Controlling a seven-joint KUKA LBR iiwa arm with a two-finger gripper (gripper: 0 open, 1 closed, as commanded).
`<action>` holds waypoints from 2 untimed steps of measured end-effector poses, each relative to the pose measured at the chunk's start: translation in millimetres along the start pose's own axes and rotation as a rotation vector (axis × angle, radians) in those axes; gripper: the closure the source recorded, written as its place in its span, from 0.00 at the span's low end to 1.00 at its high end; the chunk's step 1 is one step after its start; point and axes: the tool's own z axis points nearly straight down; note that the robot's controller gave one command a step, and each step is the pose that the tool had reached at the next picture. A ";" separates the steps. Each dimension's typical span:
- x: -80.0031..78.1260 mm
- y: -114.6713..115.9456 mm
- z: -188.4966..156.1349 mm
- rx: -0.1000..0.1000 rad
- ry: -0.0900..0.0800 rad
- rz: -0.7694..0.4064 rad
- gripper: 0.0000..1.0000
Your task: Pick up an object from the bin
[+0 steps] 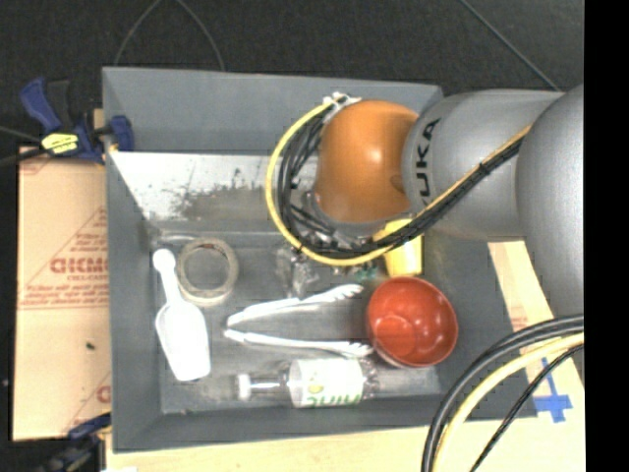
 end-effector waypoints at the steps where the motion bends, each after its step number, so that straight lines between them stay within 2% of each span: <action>1: 8.5 25.9 43.8 -0.001 0.005 0.265 1.00; 2: 37.2 13.7 48.5 0.003 -0.009 -0.155 1.00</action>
Offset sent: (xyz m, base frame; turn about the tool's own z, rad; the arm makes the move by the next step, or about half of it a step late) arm -0.0518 -0.0098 -0.0566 -0.2489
